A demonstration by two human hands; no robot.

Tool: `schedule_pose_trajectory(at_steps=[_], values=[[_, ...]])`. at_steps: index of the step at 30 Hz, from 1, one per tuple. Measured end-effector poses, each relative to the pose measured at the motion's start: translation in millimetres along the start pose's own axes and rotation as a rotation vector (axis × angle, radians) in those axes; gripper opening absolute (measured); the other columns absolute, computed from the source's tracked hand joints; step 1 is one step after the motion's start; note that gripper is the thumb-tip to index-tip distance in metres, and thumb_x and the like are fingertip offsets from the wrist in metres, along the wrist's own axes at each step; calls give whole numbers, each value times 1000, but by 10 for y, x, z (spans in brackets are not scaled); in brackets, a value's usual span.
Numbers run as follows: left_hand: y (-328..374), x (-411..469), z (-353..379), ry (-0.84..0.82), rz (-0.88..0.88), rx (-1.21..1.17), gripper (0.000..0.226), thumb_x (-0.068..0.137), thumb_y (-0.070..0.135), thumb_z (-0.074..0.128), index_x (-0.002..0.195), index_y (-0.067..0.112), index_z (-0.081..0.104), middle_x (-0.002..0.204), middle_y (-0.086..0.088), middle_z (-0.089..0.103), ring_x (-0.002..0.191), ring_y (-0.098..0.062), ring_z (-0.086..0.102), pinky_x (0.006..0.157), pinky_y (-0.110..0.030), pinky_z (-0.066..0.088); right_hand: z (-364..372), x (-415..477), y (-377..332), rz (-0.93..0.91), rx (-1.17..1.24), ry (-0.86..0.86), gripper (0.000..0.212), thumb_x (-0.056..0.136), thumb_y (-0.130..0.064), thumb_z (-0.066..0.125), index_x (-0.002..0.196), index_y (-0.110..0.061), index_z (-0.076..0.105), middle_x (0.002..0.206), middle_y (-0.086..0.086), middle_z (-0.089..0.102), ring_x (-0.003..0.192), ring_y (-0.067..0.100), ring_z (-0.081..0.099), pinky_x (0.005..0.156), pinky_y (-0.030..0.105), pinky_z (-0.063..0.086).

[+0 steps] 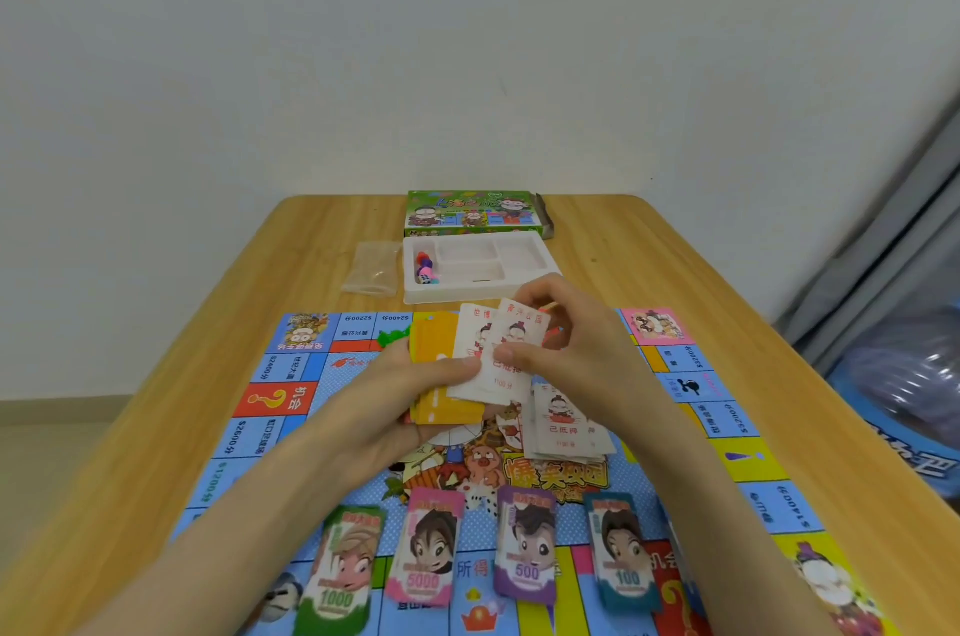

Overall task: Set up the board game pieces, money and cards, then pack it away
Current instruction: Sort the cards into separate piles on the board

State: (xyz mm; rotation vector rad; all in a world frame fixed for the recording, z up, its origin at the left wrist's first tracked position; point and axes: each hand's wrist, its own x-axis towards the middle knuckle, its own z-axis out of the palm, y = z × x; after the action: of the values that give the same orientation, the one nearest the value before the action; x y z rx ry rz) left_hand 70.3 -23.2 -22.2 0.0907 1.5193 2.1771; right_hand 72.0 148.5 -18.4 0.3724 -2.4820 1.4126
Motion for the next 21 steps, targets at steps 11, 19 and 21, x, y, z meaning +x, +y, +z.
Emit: schedule_pose_trajectory(at_steps=[11,19,21], values=[[14,47,-86,49,54,54,33,85,3,59,117,11,58,103,-16,72,93,-31,70,70,-33,59,-234,1,51,310,114,71,13,92,-7,54,98,-19,56,85,2,64,62,2,60,43,9,39],[12,58,-99,69,53,50,32,81,3,63,111,12,61,101,-13,73,88,-27,72,68,-31,60,-284,-27,146,484,-209,-306,13,88,-18,64,90,-29,58,92,-3,63,83,10,64,57,18,48],[15,47,-84,39,53,70,28,82,4,62,108,13,61,98,-13,73,85,-26,72,67,-31,59,-247,-27,183,484,-331,-305,14,85,-19,66,90,-28,57,99,-5,54,87,12,57,53,15,40]])
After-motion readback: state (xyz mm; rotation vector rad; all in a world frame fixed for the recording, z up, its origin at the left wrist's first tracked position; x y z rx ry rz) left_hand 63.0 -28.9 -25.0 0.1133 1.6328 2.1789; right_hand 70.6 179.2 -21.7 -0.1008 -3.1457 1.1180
